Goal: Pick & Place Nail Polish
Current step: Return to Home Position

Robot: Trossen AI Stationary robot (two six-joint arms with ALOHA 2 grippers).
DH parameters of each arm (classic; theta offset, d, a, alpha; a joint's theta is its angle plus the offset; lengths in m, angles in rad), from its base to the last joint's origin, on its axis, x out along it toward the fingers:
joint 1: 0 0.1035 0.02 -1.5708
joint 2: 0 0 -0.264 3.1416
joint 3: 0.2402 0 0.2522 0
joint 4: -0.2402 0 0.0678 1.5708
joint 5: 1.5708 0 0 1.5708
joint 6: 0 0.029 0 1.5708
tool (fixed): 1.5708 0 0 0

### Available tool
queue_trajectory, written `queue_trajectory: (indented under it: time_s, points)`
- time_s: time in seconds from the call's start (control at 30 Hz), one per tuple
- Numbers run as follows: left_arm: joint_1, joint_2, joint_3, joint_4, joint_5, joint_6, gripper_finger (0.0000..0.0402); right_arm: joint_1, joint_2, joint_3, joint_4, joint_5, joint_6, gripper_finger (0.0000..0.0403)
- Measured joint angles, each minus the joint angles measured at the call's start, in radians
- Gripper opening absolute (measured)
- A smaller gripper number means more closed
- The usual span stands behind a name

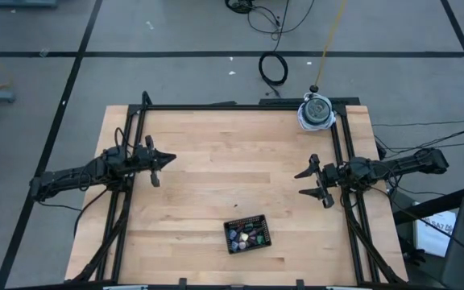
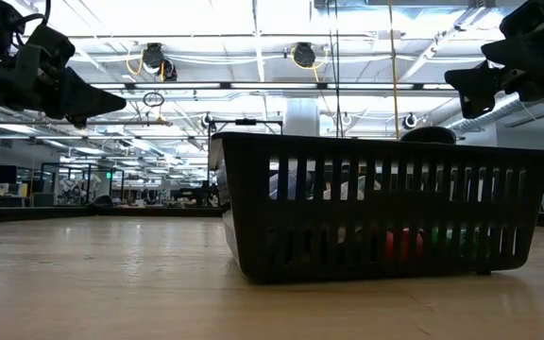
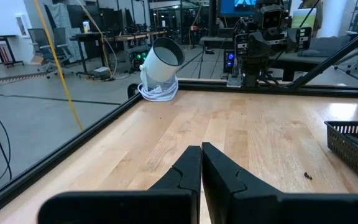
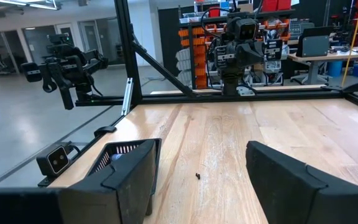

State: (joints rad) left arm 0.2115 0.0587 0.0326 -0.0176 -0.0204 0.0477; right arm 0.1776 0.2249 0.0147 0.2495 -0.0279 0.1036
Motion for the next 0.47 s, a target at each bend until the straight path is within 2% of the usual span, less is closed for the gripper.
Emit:
queue_trajectory:
  time_s: [0.47]
  points:
    - [0.000,0.000,0.000,0.000,0.000,0.000,0.0008,0.000,0.000,0.000,0.000,0.000,0.000,0.0236]
